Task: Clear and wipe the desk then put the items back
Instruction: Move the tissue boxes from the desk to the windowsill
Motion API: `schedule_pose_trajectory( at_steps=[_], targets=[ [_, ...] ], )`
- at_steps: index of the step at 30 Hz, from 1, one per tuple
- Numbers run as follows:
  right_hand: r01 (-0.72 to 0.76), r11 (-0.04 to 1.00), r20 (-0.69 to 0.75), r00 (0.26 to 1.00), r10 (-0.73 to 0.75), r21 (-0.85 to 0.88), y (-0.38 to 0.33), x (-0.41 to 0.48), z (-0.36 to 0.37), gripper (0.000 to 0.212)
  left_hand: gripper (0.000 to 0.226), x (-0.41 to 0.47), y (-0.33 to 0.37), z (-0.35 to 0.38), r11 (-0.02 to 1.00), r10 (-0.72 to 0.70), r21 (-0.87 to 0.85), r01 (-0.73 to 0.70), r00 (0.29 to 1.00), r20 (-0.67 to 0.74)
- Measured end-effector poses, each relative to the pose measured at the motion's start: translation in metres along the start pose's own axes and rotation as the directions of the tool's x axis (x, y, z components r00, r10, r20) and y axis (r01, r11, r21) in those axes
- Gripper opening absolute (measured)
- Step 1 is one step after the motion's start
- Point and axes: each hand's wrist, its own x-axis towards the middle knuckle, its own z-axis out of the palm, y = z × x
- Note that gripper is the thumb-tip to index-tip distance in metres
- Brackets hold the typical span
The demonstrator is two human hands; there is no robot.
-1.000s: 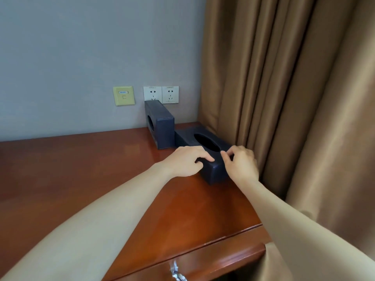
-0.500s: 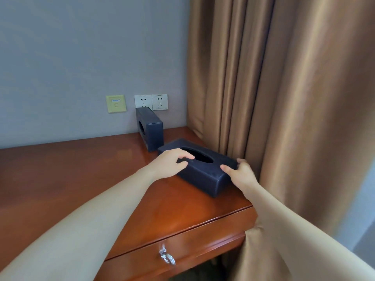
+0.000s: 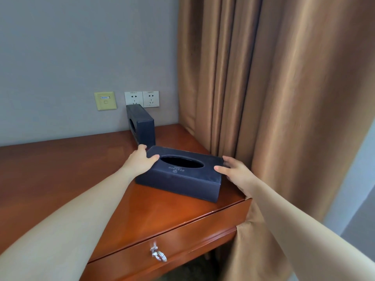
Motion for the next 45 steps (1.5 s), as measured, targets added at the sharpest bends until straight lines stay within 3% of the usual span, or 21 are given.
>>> schedule_pose_trajectory(
  at_steps=[4, 9, 12, 22, 27, 33, 38, 41, 45],
  targets=[
    [0.003, 0.999, -0.005, 1.000, -0.003, 0.040, 0.001, -0.005, 0.005, 0.067, 0.052, -0.001, -0.006, -0.003, 0.995, -0.052, -0.080, 0.058, 0.996, 0.079],
    [-0.072, 0.994, -0.108, 0.991, 0.081, 0.083, 0.004, -0.023, 0.008, 0.041, 0.050, -0.021, -0.004, -0.011, 0.988, -0.073, -0.130, 0.087, 0.991, 0.111],
    [-0.086, 0.994, -0.154, 0.984, 0.095, 0.063, 0.007, -0.039, 0.001, 0.022, 0.038, -0.043, 0.001, -0.017, 0.971, -0.079, -0.214, 0.112, 0.985, 0.155],
    [-0.097, 0.994, -0.299, 0.948, 0.109, 0.052, 0.016, -0.131, -0.058, 0.038, 0.032, -0.124, 0.030, -0.007, 0.955, 0.084, -0.297, -0.002, 0.961, 0.264],
    [-0.100, 0.995, -0.468, 0.879, 0.094, 0.012, 0.017, -0.195, -0.110, 0.030, 0.031, -0.163, 0.073, 0.008, 0.927, 0.258, -0.347, -0.145, 0.916, 0.307],
    [-0.136, 0.991, -0.667, 0.739, 0.100, -0.002, 0.031, -0.293, -0.191, 0.016, 0.030, -0.213, 0.146, 0.050, 0.845, 0.476, -0.452, -0.285, 0.786, 0.393],
    [-0.105, 0.992, -0.794, 0.597, 0.116, 0.067, 0.033, -0.386, -0.255, 0.019, 0.023, -0.267, 0.222, 0.087, 0.736, 0.650, -0.550, -0.394, 0.640, 0.411],
    [-0.092, 0.991, -0.858, 0.496, 0.131, 0.098, 0.033, -0.441, -0.288, 0.022, 0.042, -0.297, 0.261, 0.102, 0.650, 0.752, -0.623, -0.435, 0.481, 0.450],
    [-0.090, 0.989, -0.925, 0.352, 0.143, 0.119, 0.028, -0.506, -0.321, 0.024, 0.056, -0.329, 0.309, 0.127, 0.586, 0.808, -0.721, -0.370, 0.196, 0.556]
  ],
)
